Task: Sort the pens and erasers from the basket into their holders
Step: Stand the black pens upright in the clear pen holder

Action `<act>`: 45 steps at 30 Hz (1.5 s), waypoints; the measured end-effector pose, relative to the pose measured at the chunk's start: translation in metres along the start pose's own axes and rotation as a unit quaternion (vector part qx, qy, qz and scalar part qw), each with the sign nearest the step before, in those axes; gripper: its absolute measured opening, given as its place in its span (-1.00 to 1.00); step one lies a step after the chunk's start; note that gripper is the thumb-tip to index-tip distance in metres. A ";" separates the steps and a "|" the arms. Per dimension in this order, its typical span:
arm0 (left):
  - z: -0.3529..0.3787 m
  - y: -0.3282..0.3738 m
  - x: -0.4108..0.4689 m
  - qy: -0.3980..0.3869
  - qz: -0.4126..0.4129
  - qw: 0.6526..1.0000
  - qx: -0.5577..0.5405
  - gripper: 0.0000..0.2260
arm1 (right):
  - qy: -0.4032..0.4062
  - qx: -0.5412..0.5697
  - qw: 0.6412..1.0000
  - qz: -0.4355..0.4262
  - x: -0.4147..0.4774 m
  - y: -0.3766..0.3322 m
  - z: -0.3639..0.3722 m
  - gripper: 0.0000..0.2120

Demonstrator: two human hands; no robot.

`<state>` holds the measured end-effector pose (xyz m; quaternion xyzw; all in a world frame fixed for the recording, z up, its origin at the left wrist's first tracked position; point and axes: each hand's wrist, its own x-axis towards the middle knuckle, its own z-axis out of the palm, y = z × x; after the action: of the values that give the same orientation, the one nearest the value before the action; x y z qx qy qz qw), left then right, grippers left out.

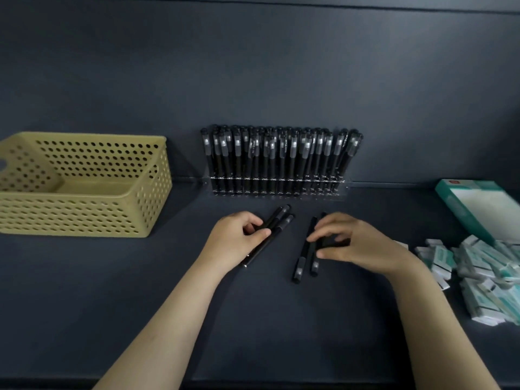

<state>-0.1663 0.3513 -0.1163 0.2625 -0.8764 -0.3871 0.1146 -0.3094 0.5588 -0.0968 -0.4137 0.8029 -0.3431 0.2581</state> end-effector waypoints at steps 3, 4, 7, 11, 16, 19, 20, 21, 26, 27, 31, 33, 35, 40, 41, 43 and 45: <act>0.000 0.001 0.000 -0.016 -0.007 1.000 -0.010 -0.77 | 0.034 -0.010 0.999 -0.008 0.000 0.000 0.007 -0.79; 0.001 0.001 0.001 -0.019 -0.011 1.000 -0.021 -0.77 | 0.043 -0.017 0.999 -0.010 -0.001 0.000 0.010 -0.80; 0.002 0.001 0.002 -0.024 -0.011 0.999 -0.037 -0.78 | 0.059 -0.042 0.997 -0.008 -0.003 0.000 0.015 -0.79; 0.003 0.004 0.003 -0.023 -0.015 0.999 -0.042 -0.85 | 0.118 -0.070 0.990 -0.042 -0.007 0.000 0.019 -0.85; 0.004 0.010 0.002 0.027 -0.009 0.991 -0.133 -0.95 | 0.280 0.080 0.954 -0.067 -0.006 -0.020 0.014 -0.84; 0.004 0.016 0.001 0.033 -0.007 0.968 -0.248 -0.99 | 0.348 0.122 0.924 -0.102 0.006 -0.036 0.009 -0.80; 0.004 0.018 0.000 0.029 -0.005 0.964 -0.266 -0.99 | 0.360 0.119 0.918 -0.113 0.011 -0.040 0.006 -0.74; 0.004 0.018 -0.001 0.024 -0.004 0.960 -0.280 -0.98 | 0.370 0.116 0.913 -0.123 0.017 -0.045 0.004 -0.65; 0.001 0.017 0.001 0.027 -0.027 0.938 -0.346 -0.95 | 0.444 0.102 0.876 -0.160 0.044 -0.059 -0.007 -0.46; 0.000 0.017 0.001 0.029 -0.032 0.933 -0.357 -0.94 | 0.458 0.106 0.868 -0.163 0.049 -0.061 -0.008 -0.49; 0.003 0.018 0.003 0.043 -0.008 0.938 -0.343 -0.91 | 0.502 0.099 0.839 -0.188 0.065 -0.064 -0.011 -0.58; 0.006 0.018 0.005 0.051 -0.010 0.942 -0.333 -0.91 | 0.510 0.077 0.835 -0.192 0.073 -0.058 -0.011 -0.60; 0.008 0.016 0.008 0.058 -0.033 0.936 -0.345 -0.88 | 0.512 0.063 0.836 -0.188 0.078 -0.050 -0.010 -0.61; 0.012 0.011 0.014 0.071 -0.053 0.928 -0.362 -0.76 | 0.493 0.044 0.848 -0.189 0.086 -0.040 -0.011 -0.62; 0.012 0.011 0.013 0.072 -0.047 0.929 -0.360 -0.79 | 0.487 0.039 0.851 -0.193 0.087 -0.038 -0.010 -0.62; 0.012 0.012 0.013 0.080 -0.032 0.934 -0.346 -0.89 | 0.473 0.018 0.857 -0.201 0.087 -0.035 -0.006 -0.64; 0.012 0.013 0.012 0.096 -0.015 0.942 -0.322 -0.84 | 0.463 -0.011 0.862 -0.206 0.088 -0.031 -0.003 -0.65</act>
<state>-0.1858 0.3595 -0.1153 0.2611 -0.6858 -0.6230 0.2708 -0.3423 0.4728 -0.0827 -0.3662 0.7300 -0.5314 -0.2252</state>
